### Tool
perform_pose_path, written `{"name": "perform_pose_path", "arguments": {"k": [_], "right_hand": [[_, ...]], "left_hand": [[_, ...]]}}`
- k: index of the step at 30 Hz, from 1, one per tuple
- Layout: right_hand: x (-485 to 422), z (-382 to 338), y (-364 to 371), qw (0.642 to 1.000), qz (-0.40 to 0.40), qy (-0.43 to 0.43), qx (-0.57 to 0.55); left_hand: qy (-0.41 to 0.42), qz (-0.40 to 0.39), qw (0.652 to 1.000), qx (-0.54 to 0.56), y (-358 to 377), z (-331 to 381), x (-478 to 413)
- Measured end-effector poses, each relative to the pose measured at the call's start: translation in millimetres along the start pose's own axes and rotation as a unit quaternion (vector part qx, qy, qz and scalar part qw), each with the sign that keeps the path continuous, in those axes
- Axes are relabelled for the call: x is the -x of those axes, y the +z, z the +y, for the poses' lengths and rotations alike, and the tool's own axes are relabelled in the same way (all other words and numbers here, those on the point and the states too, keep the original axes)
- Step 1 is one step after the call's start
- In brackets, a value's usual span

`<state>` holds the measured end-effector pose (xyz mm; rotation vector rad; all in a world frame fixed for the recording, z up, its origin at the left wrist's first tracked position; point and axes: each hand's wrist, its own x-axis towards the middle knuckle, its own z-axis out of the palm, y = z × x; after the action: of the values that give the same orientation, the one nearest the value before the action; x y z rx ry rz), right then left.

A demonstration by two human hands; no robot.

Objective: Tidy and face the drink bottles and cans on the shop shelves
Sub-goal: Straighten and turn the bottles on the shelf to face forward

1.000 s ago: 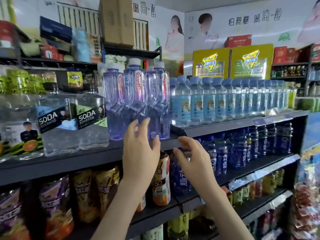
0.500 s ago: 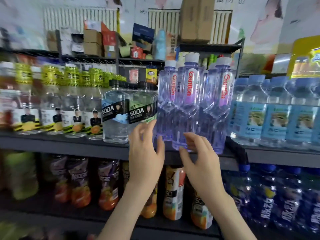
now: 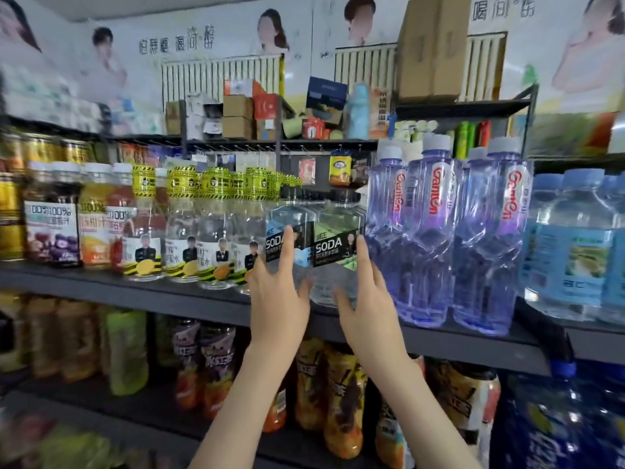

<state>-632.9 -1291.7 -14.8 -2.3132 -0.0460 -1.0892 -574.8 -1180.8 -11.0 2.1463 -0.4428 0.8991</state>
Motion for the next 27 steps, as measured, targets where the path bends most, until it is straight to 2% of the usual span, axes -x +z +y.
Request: {"name": "perform_pose_path", "arguments": {"k": [3, 11, 15, 19, 22, 24, 27], "right_hand": [[-7.6, -1.5, 6.0, 1.0, 0.018, 0.008, 0.016], [-11.1, -4.2, 9.5, 0.997, 0.049, 0.051, 0.032], [-10.1, -9.0, 14.7, 0.995, 0.064, 0.048, 0.062], [-11.0, -11.5, 18.8, 0.992, 0.073, 0.064, 0.084], [-8.5, -15.0, 19.8, 0.991, 0.077, 0.072, 0.085], [-6.5, -17.5, 22.3, 0.989, 0.089, 0.092, 0.072], [-3.2, -28.4, 36.7, 0.979, 0.155, 0.079, 0.105]], "left_hand": [[0.015, -0.004, 1.0, 0.016, -1.4, -4.1, -6.1], [0.053, 0.047, 0.997, 0.014, 4.7, -16.0, -10.7], [0.077, 0.031, 0.996, 0.028, 4.4, -24.3, -14.6], [0.151, -0.012, 0.987, 0.044, -4.0, -43.8, -21.4], [0.197, 0.027, 0.979, 0.053, -15.3, -61.7, -25.5], [0.187, 0.08, 0.978, 0.055, -20.3, -76.1, -27.7], [0.125, 0.102, 0.986, 0.041, -23.9, -94.0, -32.6]]}}
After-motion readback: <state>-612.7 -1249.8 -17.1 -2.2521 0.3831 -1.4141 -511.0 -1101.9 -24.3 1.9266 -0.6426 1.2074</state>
